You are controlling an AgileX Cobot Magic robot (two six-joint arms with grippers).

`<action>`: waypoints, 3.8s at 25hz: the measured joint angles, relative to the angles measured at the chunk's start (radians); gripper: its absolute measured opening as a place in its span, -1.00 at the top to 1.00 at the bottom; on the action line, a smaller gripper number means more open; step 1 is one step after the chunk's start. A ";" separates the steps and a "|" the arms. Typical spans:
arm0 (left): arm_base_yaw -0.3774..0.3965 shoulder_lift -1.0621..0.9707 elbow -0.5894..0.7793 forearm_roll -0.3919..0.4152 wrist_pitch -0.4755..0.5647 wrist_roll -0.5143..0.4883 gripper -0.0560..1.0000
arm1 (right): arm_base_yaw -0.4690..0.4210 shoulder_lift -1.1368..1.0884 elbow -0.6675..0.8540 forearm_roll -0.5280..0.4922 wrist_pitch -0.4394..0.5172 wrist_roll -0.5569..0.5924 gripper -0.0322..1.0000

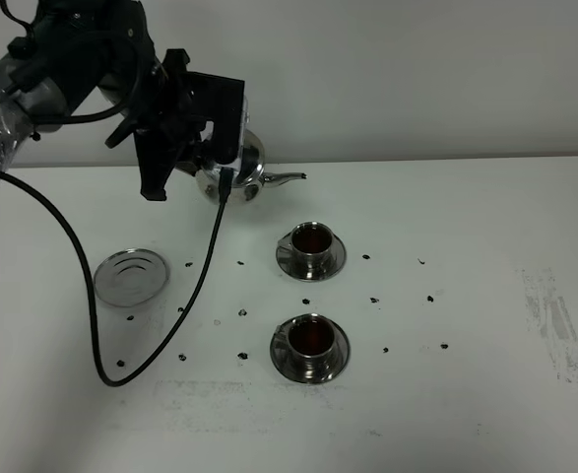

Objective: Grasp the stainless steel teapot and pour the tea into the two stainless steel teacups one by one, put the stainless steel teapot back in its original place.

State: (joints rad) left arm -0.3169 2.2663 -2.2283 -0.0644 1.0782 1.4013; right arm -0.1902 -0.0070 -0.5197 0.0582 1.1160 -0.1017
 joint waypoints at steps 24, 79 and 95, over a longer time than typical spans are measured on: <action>0.051 -0.401 0.868 -0.314 -0.433 -0.129 0.48 | 0.000 0.000 0.000 0.000 0.000 0.000 0.53; 0.299 -0.523 1.102 -0.342 -0.596 -0.531 0.48 | 0.000 0.000 0.000 0.000 0.000 0.000 0.53; 0.299 -0.387 1.059 -0.352 -0.640 -0.588 0.48 | 0.000 0.000 0.000 0.000 0.000 0.001 0.53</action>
State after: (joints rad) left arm -0.0177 1.8796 -1.1698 -0.4162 0.4381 0.8134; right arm -0.1902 -0.0070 -0.5197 0.0582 1.1160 -0.1008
